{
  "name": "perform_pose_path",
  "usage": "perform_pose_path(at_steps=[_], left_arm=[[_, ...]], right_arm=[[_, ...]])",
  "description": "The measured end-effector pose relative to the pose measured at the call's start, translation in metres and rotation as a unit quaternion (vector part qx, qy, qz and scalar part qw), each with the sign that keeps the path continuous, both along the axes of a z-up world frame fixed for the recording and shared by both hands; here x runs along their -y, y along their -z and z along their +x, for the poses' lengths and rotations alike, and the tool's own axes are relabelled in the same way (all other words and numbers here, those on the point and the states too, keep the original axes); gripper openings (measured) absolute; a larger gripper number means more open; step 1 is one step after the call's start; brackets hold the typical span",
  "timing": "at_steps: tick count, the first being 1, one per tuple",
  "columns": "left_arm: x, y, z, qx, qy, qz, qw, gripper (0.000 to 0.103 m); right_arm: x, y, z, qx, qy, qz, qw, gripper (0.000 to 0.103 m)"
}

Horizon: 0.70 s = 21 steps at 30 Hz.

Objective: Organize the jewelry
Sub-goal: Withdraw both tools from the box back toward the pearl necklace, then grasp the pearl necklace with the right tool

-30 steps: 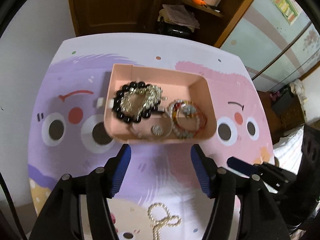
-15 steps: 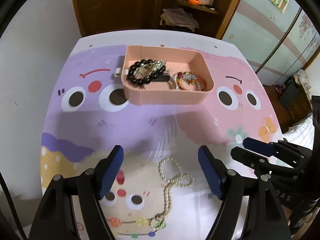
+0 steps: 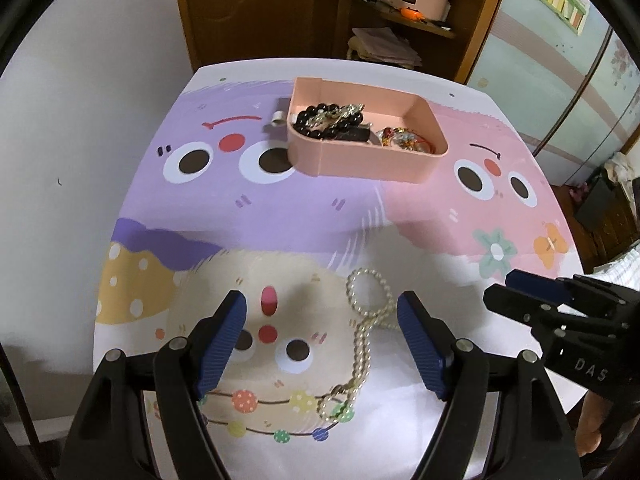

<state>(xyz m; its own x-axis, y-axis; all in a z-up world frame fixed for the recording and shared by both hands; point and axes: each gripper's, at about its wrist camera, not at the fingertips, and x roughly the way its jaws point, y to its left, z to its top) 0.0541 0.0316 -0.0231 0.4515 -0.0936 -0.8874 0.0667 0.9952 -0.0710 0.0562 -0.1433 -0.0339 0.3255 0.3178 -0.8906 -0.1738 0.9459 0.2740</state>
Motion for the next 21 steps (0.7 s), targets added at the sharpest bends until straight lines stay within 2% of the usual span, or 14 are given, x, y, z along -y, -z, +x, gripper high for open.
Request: perform_pose_path(at_steps=[13,21], left_arm=[[-0.013,0.022,-0.017,-0.011,0.000,-0.007,0.9999,0.076],[-0.029,0.026,-0.021,-0.003,-0.021,-0.010,0.9997,0.076]], right_arm=[[-0.029,0.017,-0.003,-0.019,-0.029,-0.025,0.999,0.036],[-0.043,0.020,-0.006,-0.017,-0.051,-0.034,0.998,0.036]])
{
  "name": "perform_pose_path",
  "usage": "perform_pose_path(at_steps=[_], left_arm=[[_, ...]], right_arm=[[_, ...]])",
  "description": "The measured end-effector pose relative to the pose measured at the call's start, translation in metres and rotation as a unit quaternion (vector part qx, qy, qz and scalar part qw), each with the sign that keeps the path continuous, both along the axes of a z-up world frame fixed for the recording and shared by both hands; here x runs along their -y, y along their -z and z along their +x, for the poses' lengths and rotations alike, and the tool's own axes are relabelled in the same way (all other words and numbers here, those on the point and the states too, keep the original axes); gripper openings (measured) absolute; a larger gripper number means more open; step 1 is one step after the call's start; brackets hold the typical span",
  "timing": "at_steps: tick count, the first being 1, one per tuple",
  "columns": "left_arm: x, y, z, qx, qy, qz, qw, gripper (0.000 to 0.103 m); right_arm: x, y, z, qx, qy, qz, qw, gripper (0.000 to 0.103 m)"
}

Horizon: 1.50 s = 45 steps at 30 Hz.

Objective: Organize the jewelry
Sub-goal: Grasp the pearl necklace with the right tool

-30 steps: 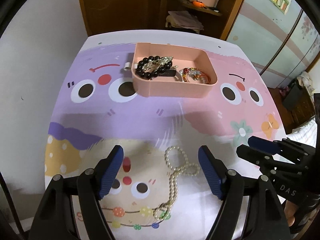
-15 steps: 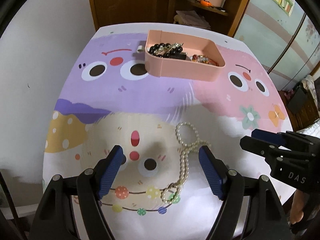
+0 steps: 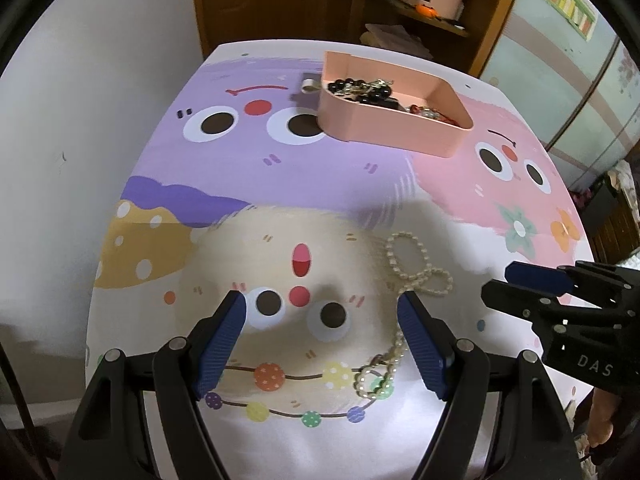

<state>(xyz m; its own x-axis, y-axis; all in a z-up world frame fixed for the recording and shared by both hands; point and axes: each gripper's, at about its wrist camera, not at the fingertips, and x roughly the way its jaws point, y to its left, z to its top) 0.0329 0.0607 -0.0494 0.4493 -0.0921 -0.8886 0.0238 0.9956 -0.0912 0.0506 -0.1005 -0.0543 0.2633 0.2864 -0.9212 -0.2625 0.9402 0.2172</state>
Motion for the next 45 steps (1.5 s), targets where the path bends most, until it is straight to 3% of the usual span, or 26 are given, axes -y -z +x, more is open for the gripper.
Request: perform_pose_path(at_steps=[15,20,27,30,37,43,44,45], left_arm=[[-0.036,0.017,-0.010,0.000,-0.050,-0.014,0.9986,0.077],[-0.044,0.020,-0.010,-0.002,-0.057,-0.024,0.9981,0.077],[-0.052,0.021,-0.009,-0.003,-0.062,-0.034,0.9975,0.077],[-0.055,0.023,-0.007,-0.006,-0.064,-0.039,0.9971,0.077],[-0.059,0.031,-0.004,-0.019,-0.067,-0.047,0.9964,0.077],[-0.062,0.035,-0.002,-0.027,-0.072,-0.052,0.9957,0.077],[-0.063,0.035,-0.002,-0.027,-0.073,-0.053,0.9956,0.077],[-0.064,0.035,-0.002,-0.028,-0.074,-0.054,0.9954,0.077]], right_arm=[[-0.016,0.016,0.012,-0.021,-0.029,0.011,0.999,0.036],[-0.035,0.018,0.020,-0.003,-0.073,-0.027,0.997,0.036],[-0.051,0.024,0.023,-0.013,-0.161,-0.036,0.986,0.036],[-0.053,0.027,0.023,-0.003,-0.190,-0.061,0.980,0.037],[-0.062,0.036,0.022,0.016,-0.230,-0.106,0.967,0.037],[-0.078,0.036,0.025,0.024,-0.248,-0.099,0.963,0.037],[-0.079,0.036,0.025,0.024,-0.248,-0.099,0.963,0.036],[-0.080,0.036,0.026,0.024,-0.249,-0.096,0.963,0.028]])
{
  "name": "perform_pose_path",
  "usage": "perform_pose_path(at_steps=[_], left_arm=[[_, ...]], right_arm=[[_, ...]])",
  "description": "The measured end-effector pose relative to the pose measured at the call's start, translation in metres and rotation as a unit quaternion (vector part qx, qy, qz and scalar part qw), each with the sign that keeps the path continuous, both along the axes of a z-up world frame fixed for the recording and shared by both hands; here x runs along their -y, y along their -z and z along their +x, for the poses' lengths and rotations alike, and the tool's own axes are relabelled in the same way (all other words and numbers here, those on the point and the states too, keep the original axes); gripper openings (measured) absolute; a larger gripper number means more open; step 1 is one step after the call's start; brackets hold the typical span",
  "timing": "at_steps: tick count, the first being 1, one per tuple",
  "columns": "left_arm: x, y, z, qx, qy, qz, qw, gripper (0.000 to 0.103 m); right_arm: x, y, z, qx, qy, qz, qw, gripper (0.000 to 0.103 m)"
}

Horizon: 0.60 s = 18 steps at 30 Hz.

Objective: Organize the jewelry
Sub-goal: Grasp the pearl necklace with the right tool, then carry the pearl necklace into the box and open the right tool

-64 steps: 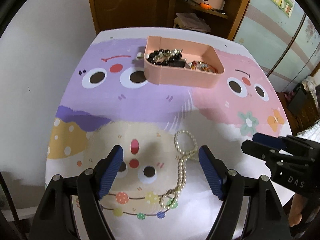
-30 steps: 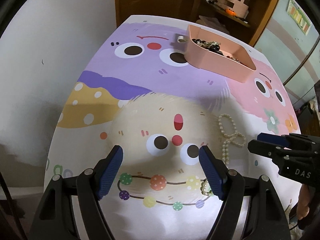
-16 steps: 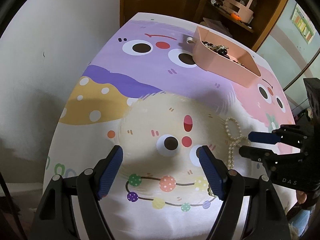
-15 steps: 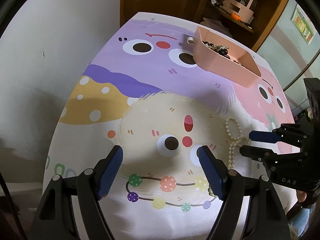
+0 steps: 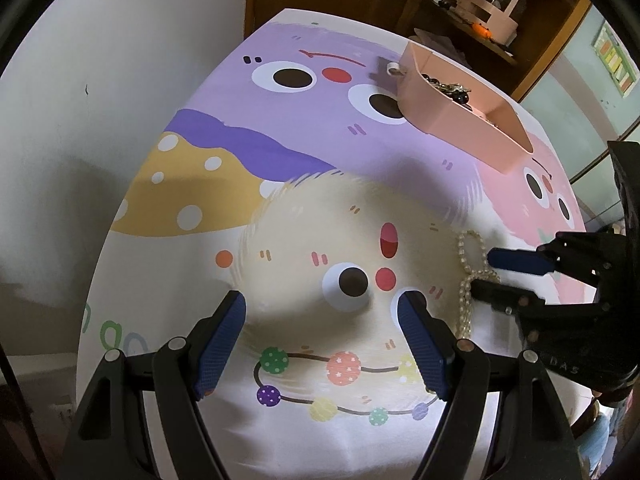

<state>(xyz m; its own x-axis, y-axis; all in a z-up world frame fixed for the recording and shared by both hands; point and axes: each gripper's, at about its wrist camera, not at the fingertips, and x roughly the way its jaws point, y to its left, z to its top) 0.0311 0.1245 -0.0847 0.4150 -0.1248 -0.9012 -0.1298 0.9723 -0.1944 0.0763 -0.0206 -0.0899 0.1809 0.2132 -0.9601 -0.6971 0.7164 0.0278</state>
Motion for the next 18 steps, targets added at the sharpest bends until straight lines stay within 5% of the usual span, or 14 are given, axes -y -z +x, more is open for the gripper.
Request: perform_pose_path(at_steps=[1,4,18], left_arm=[[0.000,0.000,0.000,-0.001,-0.001,-0.001,1.0000,0.077],[0.000,0.000,0.001,-0.002,-0.001,-0.002,1.0000,0.077],[0.009,-0.017,-0.002,0.019,0.008,0.006,0.9998,0.077]], right_arm=[[-0.001,-0.001,0.000,0.003,0.000,0.000,1.000,0.018],[-0.001,-0.001,0.002,0.002,0.005,0.001,1.000,0.010],[0.020,-0.031,-0.009,0.031,0.068,0.047,0.996,0.009]])
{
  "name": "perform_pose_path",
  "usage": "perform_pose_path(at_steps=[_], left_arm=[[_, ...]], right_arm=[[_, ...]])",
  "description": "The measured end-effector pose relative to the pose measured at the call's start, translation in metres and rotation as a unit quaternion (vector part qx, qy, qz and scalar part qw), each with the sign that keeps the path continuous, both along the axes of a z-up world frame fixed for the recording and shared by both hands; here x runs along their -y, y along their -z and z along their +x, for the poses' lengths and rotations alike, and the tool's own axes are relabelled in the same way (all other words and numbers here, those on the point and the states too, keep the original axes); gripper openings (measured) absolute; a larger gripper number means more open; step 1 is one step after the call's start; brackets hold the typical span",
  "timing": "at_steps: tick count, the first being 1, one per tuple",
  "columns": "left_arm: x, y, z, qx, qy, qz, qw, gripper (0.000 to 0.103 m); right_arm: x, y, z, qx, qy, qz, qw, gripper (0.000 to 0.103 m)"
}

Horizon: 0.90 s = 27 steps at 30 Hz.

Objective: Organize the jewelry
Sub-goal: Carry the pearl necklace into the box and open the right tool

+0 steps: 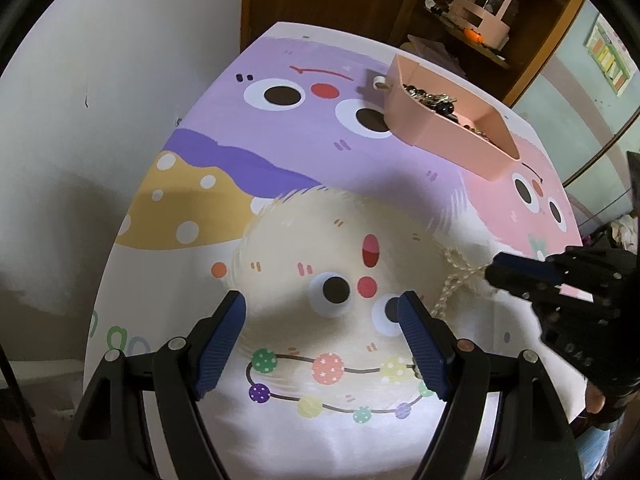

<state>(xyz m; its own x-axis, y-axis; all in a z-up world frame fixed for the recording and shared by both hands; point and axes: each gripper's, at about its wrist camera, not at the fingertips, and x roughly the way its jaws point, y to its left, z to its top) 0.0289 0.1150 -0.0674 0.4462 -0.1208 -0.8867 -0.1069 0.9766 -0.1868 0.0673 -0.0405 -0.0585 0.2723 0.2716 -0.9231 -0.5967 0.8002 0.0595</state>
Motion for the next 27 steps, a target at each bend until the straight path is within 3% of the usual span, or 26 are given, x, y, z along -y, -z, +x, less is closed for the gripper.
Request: perform_pose_path(at_steps=[13,21,27], left_arm=[[0.013,-0.035,-0.007,0.029,0.010,-0.001,0.9995,0.077],[0.020,-0.087,0.017,0.079,0.009,0.026,0.9965,0.077],[0.029,-0.118,0.047,0.113,0.005,0.042,0.9927,0.080]], right_arm=[[0.032,-0.089,0.007,0.041,0.075,0.081,0.993,0.009],[0.055,-0.154,0.036,0.091,0.135,0.118,0.979,0.009],[0.069,-0.177,0.070,0.123,0.177,0.127,0.968,0.009]])
